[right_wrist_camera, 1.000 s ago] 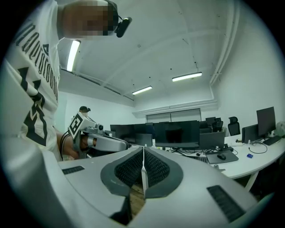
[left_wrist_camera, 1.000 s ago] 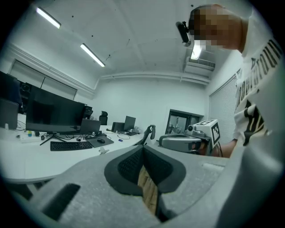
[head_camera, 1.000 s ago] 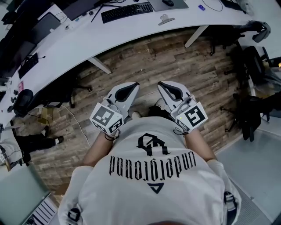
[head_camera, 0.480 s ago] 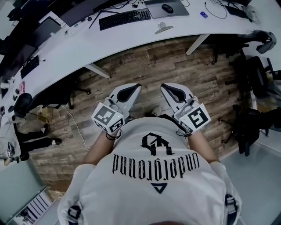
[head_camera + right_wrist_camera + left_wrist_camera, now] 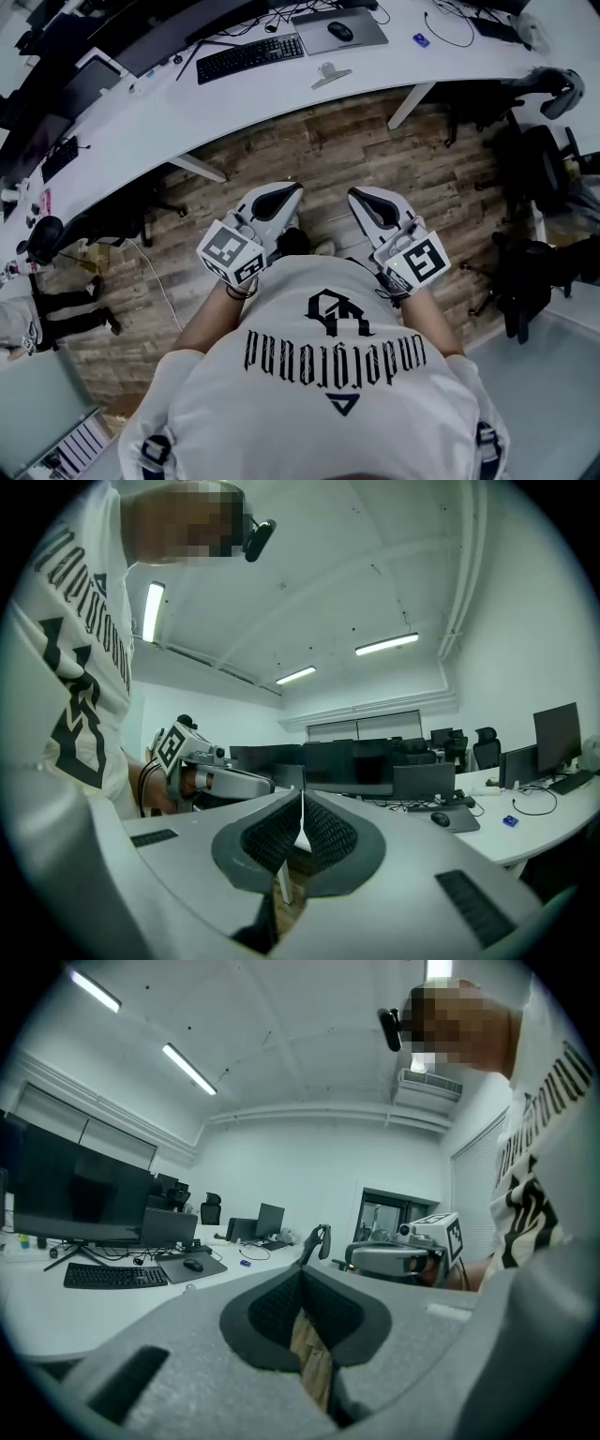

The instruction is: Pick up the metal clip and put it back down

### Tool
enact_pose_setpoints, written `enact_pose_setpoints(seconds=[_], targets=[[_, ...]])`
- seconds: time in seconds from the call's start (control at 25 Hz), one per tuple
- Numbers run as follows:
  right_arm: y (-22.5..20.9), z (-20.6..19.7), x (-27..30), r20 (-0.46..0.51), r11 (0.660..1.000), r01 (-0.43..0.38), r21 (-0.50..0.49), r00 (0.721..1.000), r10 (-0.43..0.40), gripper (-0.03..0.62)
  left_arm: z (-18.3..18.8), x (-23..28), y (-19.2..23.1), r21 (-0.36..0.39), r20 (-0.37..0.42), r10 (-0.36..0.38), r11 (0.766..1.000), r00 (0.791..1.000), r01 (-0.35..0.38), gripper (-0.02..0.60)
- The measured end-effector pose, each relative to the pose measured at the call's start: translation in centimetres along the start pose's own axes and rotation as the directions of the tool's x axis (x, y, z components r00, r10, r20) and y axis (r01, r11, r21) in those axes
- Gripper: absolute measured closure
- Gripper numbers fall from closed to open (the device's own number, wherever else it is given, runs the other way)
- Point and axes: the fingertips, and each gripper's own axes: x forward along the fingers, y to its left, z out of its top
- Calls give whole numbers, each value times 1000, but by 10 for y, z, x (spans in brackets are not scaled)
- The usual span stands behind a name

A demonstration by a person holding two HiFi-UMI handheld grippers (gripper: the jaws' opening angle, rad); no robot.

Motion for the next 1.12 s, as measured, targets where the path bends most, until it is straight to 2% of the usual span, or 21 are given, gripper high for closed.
enact_pose_setpoints(seconds=[0.36, 0.6, 0.88, 1.12], targets=[[-44, -1, -9, -1, 996, 85, 11, 996, -85, 577, 7, 48, 17, -9, 7, -62, 998, 998, 62, 568], [-72, 3, 3, -8, 995, 96, 12, 995, -96, 577, 20, 76, 37, -4, 13, -81, 997, 997, 81, 569], [-105, 6, 48, -26, 997, 71, 5, 997, -71, 577, 37, 90, 98, -6, 26, -47, 999, 999, 48, 569], [-138, 16, 103, -39, 998, 63, -13, 997, -64, 576, 53, 96, 149, -9, 39, -57, 998, 998, 57, 569]])
